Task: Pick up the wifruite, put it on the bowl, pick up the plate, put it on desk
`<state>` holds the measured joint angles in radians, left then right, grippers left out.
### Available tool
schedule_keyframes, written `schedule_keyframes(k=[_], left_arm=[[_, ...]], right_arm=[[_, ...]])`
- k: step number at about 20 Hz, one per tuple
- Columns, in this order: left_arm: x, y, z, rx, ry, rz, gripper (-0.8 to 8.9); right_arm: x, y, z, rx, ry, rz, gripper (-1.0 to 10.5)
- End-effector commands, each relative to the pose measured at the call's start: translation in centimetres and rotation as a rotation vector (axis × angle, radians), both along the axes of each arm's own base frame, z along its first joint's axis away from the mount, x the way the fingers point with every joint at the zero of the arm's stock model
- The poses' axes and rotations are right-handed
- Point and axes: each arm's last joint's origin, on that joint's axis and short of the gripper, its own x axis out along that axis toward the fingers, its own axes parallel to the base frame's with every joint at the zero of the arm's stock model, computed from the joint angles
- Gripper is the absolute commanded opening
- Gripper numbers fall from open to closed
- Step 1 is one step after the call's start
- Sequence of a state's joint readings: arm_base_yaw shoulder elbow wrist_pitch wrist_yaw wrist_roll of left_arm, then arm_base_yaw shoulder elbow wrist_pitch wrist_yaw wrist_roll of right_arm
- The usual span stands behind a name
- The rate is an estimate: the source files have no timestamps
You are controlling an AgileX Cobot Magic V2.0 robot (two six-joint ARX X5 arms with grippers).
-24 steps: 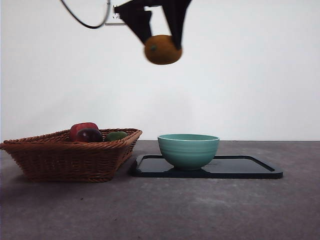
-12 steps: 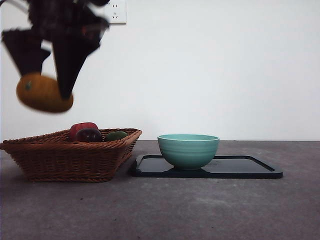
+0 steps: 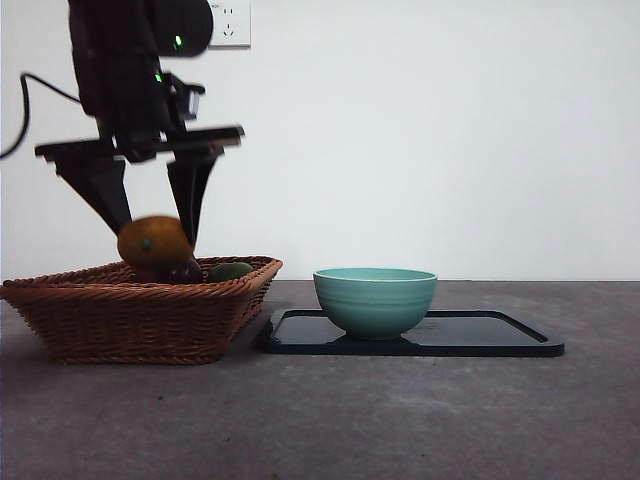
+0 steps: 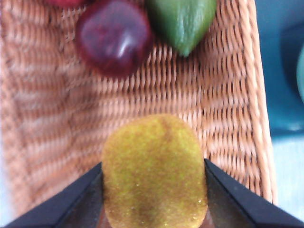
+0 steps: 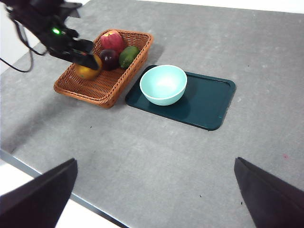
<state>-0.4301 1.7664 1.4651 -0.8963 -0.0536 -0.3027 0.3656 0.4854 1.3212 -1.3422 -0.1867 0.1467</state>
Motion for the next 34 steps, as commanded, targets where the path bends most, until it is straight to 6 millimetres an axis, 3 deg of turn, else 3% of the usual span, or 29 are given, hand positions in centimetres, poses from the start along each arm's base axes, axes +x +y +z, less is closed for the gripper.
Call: schedule_keyframes(k=[1, 5, 10, 12, 17, 19, 23, 27, 30, 34], left_arm=[[1.1, -0.7, -2.0, 0.014, 0.041, 0.013, 2.47], [2.0, -1.0, -4.6, 0.044, 0.103, 0.013, 2.47], [2.3, -1.2, -5.2, 0.043, 0.102, 0.015, 2.64], [2.3, -1.2, -5.3, 0.046, 0.109, 0.017, 3.70], [2.3, -1.2, -5.3, 0.047, 0.110, 0.016, 4.38], [2.2, -1.1, -4.9, 0.053, 0.115, 0.004, 5.45], [1.8, -0.9, -2.1, 0.082, 0.119, -0.075, 5.77], [-0.3, -0.2, 1.5, 0.091, 0.094, -0.136, 5.77], [-2.7, 0.8, 5.1, 0.071, 0.031, -0.174, 5.77], [-7.7, 2.4, 10.5, -0.047, -0.074, -0.267, 5.76]], right_arm=[[-0.5, -0.2, -0.4, -0.015, 0.064, 0.000, 5.5], [-0.5, -0.2, -0.4, -0.016, 0.064, 0.000, 5.5], [-0.5, -0.2, -0.4, -0.015, 0.064, 0.000, 5.5], [-0.5, -0.2, -0.4, -0.015, 0.064, 0.000, 5.5], [-0.5, -0.2, -0.4, -0.015, 0.064, 0.000, 5.5], [-0.5, -0.2, -0.4, -0.015, 0.064, 0.000, 5.5], [-0.5, -0.2, -0.4, -0.015, 0.064, 0.000, 5.5], [-0.5, -0.2, -0.4, -0.016, 0.064, 0.000, 5.5], [-0.5, -0.2, -0.3, -0.015, 0.064, 0.000, 5.5], [-0.5, -0.2, -0.3, -0.015, 0.063, 0.000, 5.5]])
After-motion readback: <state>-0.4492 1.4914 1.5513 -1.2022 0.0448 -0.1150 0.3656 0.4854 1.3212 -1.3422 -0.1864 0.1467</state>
